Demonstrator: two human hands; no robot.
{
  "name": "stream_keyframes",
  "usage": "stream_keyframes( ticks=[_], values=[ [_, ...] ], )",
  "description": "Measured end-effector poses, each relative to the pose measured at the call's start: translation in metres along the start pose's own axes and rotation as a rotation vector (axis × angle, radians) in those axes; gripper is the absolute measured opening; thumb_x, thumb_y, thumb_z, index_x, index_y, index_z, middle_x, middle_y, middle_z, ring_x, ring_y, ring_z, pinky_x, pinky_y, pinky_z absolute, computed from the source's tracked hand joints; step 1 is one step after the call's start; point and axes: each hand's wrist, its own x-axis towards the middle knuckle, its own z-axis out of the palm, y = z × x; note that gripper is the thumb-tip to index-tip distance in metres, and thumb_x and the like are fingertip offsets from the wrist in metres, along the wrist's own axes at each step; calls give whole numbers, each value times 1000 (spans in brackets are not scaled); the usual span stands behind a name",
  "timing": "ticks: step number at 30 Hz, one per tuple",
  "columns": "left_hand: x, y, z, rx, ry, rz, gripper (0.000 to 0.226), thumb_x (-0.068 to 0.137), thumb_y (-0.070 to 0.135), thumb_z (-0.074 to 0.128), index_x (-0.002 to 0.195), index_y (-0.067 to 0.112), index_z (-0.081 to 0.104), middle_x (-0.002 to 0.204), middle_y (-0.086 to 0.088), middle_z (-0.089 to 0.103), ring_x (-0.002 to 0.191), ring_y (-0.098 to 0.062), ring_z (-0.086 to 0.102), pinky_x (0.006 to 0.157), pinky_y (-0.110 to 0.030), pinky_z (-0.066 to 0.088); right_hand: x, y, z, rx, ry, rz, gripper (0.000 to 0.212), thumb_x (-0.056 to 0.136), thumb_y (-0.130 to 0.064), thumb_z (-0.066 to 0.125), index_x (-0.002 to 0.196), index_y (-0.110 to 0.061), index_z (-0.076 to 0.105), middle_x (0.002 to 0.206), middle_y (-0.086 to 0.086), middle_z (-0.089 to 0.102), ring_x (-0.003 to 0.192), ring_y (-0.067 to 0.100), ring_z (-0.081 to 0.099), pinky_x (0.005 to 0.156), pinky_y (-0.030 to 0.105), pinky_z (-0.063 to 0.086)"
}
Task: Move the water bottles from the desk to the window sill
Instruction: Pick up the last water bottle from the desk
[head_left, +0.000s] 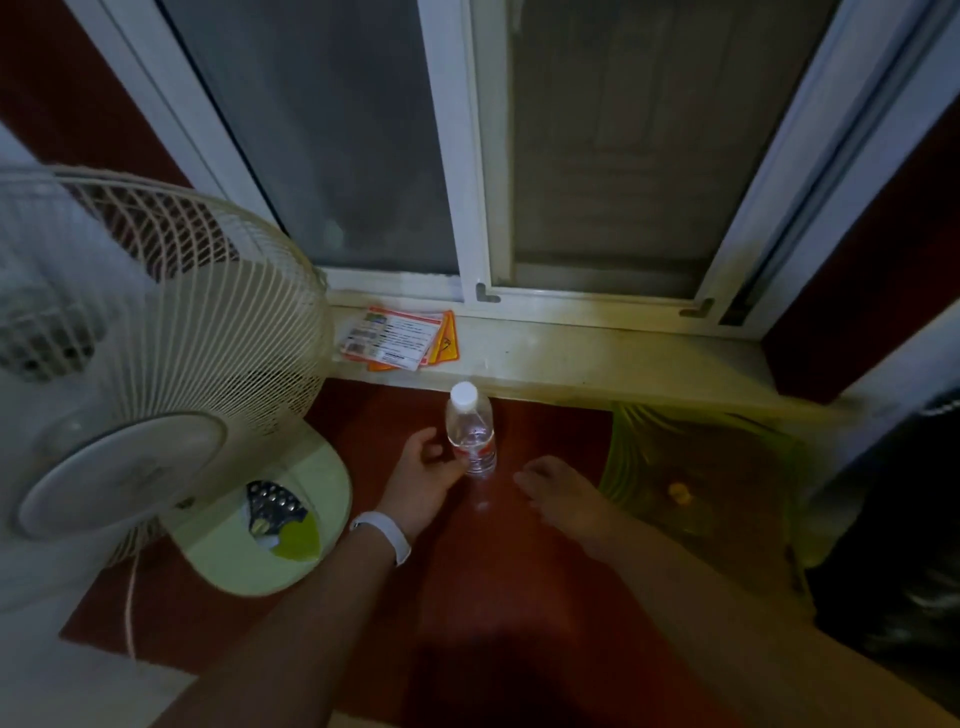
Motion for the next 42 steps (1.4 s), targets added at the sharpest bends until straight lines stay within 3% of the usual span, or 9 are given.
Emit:
stream_keyframes(
  ticks=[4,7,11,16,23,27,31,39,42],
  values=[
    [32,-2,-1,0,-164,64,69,76,9,82,135,19,46,122,3,62,106,-3,62,76,-10,49,30,-2,6,126,22,126,12,93,-35,59,92,-23,61,88,0,65,77,14,59,70,31,45],
    [49,-6,-2,40,-229,159,72,71,12,86,128,36,50,116,15,66,100,11,61,76,-3,44,49,-2,13,210,15,213,13,94,-35,56,90,-24,61,88,0,63,75,13,56,70,31,45],
    [68,-13,-1,62,-273,229,69,69,12,86,114,55,55,109,28,69,101,9,63,80,-6,45,67,-2,22,284,26,296,13,94,-34,55,86,-26,61,86,-2,63,77,14,57,71,32,45],
    [79,-25,2,27,-269,189,72,60,27,92,122,38,57,114,16,70,107,-1,64,90,-25,51,75,3,29,330,55,375,12,95,-36,55,93,-25,59,94,1,64,81,15,59,73,33,48],
    [66,-21,-6,17,-234,184,63,55,43,89,106,62,56,107,34,66,99,11,62,73,-6,47,78,-1,33,374,73,398,21,94,-41,56,106,-24,60,110,4,64,96,19,60,87,38,50],
    [52,-16,-6,-84,-235,197,58,62,38,88,112,51,61,110,25,69,101,5,65,73,-9,52,71,1,33,397,85,381,32,90,-45,58,113,-23,65,113,0,66,106,20,59,88,40,48],
    [43,-2,2,-130,-316,210,69,66,30,89,128,32,58,117,14,69,107,1,64,79,-18,56,53,3,28,497,81,351,22,91,-43,55,95,-32,74,103,-5,74,104,19,63,84,39,45],
    [30,37,24,-188,-524,296,58,61,32,89,113,36,64,108,14,73,99,-3,69,76,-16,54,18,9,7,775,228,282,35,96,-40,50,117,-19,67,115,8,73,110,26,67,103,46,47],
    [25,50,40,-203,-611,340,57,59,33,89,112,37,66,111,7,74,105,-13,68,85,-26,55,-3,12,-5,815,302,249,35,96,-40,50,114,-16,67,112,12,70,101,26,64,91,39,55]
  ],
)
